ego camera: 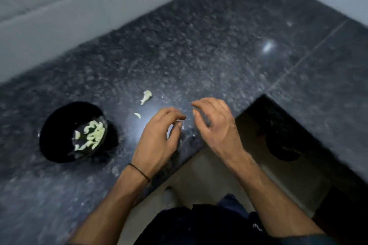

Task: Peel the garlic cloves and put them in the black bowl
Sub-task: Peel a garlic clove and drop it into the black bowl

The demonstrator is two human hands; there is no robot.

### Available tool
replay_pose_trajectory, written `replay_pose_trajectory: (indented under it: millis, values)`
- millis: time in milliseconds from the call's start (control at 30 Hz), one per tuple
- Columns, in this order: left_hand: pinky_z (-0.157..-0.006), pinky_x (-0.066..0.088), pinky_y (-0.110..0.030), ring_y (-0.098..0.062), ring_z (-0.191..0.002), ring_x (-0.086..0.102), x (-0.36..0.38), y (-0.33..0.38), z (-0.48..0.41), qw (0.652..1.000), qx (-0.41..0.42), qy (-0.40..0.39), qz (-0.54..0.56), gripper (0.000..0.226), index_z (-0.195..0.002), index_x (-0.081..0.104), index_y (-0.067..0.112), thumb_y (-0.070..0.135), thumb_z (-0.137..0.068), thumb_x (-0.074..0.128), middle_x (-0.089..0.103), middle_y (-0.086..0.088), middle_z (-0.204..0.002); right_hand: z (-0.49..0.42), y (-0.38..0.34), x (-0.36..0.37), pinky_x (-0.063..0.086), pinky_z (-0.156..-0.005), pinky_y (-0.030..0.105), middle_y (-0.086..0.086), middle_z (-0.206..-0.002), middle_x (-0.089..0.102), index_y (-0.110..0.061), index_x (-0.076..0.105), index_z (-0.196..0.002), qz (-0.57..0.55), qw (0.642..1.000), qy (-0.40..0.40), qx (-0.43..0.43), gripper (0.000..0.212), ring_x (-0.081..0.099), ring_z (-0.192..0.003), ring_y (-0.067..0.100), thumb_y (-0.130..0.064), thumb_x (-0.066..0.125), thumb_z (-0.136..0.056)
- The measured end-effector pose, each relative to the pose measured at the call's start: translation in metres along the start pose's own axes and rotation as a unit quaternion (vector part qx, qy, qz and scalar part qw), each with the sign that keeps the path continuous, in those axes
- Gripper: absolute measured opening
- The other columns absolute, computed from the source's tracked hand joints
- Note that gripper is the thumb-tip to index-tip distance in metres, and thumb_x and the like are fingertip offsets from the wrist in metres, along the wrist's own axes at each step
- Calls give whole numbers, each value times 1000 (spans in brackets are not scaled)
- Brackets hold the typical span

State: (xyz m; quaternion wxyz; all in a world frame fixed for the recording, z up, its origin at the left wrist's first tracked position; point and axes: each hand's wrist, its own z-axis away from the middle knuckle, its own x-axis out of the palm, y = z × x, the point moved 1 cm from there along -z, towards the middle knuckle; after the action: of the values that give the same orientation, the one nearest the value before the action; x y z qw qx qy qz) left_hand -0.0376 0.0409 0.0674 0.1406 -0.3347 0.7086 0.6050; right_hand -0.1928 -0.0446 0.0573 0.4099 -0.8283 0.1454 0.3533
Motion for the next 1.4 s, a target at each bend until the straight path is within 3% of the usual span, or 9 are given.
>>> replay_pose_trajectory:
  millis: [100,267,433,567,700,900,1033,1200,1400]
  values:
    - [-84,45,-19,-7,-102,60,-5,-18,-6,998,-51,43,-11,19,-105,70,16,14,-94,55,63,6,-113,-37,2,24,46,-97,38,2,-113,67,-12,70,-114,-25,998,-56,-23,20,60,-106,23,-19,61,-97]
    - [-85,51,-33,-13,-97,62,-2,-47,-8,976,-166,138,-40,17,-102,69,16,15,-92,56,64,4,-108,-76,14,65,44,-99,30,0,-116,64,-12,70,-115,-116,980,-160,-16,22,58,-110,19,-18,63,-95]
    - [-81,51,-38,-14,-83,58,13,-57,-10,892,-325,297,-100,9,-97,68,14,15,-89,71,60,1,-96,-97,37,98,46,-98,28,-1,-116,60,-10,67,-119,-168,955,-242,-23,24,58,-107,14,-14,64,-95]
    - [-74,44,-34,-17,-81,52,29,-63,-17,836,-429,324,-115,26,-92,57,17,35,-85,76,50,3,-93,-96,53,107,37,-98,12,-6,-114,57,-13,66,-114,-167,956,-240,-32,19,50,-108,7,-12,63,-95]
    - [-76,45,-38,-22,-83,52,35,-69,-21,817,-436,349,-141,19,-90,57,14,26,-90,72,50,-1,-93,-97,54,106,26,-92,0,-5,-113,56,-14,65,-113,-170,954,-246,-35,18,47,-108,7,-14,61,-95]
    - [-75,45,-44,-28,-84,53,36,-70,-23,810,-439,361,-141,15,-84,57,9,16,-96,61,54,-9,-90,-96,54,105,33,-90,11,-7,-114,54,-18,61,-114,-155,953,-257,-49,18,46,-109,8,-19,57,-96]
    - [-78,47,-48,-26,-83,53,33,-61,-22,824,-427,347,-135,18,-85,57,9,21,-98,58,54,-7,-93,-95,53,105,31,-88,13,-6,-114,53,-17,61,-114,-141,955,-253,-59,18,45,-108,9,-18,57,-97]
    - [-72,46,-38,-20,-79,53,6,-34,-15,848,-328,388,-151,15,-87,59,12,23,-98,59,54,-1,-90,-94,52,105,28,-87,6,-7,-113,53,-16,62,-115,-139,958,-240,-68,18,44,-106,7,-16,58,-97]
    - [-72,49,-45,-30,-88,59,-53,-44,0,792,-355,427,-253,13,-91,65,9,21,-95,63,59,-10,-95,-93,51,109,32,-91,15,-7,-111,52,-16,64,-112,-126,964,-223,-71,19,48,-107,13,-11,61,-95]
